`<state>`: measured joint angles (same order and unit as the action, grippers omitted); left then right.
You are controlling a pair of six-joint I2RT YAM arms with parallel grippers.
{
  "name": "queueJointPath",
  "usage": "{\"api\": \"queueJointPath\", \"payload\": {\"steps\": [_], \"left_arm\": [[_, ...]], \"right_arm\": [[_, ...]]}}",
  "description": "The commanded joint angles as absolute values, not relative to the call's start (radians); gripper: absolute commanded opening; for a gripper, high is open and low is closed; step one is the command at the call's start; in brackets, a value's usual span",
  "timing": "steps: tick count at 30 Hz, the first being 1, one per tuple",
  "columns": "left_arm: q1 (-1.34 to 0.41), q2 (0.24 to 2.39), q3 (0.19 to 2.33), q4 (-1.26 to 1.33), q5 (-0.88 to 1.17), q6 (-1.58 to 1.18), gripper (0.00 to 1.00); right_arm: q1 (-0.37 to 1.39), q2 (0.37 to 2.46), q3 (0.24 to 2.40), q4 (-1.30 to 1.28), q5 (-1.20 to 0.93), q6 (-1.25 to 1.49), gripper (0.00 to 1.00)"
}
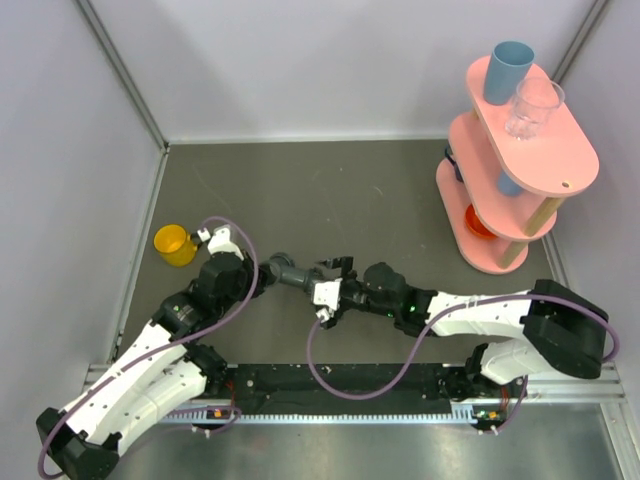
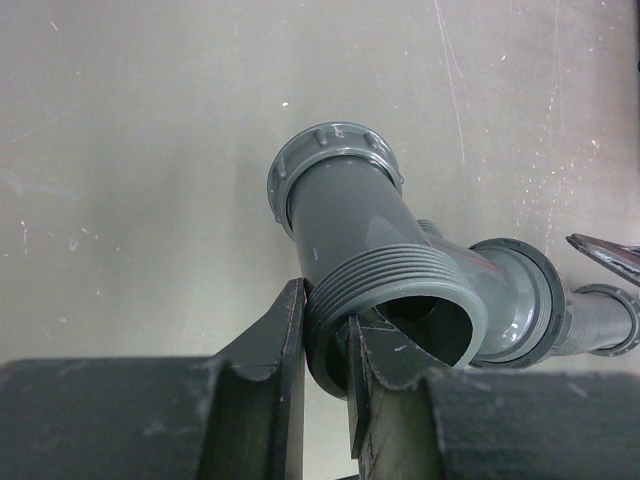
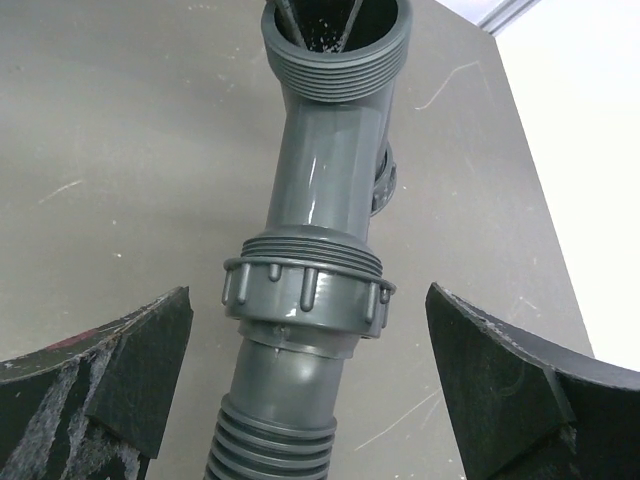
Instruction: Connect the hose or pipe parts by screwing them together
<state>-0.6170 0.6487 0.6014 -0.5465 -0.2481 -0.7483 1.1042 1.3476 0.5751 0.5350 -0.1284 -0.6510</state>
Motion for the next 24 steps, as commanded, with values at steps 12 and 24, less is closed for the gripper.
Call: {"api": "queueJointPath", "payload": {"steps": [12,24], "left_arm": [[-0.621,0.581,0.578,-0.398,-0.132,-0.761,0.00],[-0.621,0.448,0.356,-0.141,-0.084,-0.629,0.00]], "right_arm": [[1.053,1.420,0.633,0.709,-0.194,-0.494,0.31],[0.785,1.543,0.848,0.655,-0.543,0.132,0.61]]}}
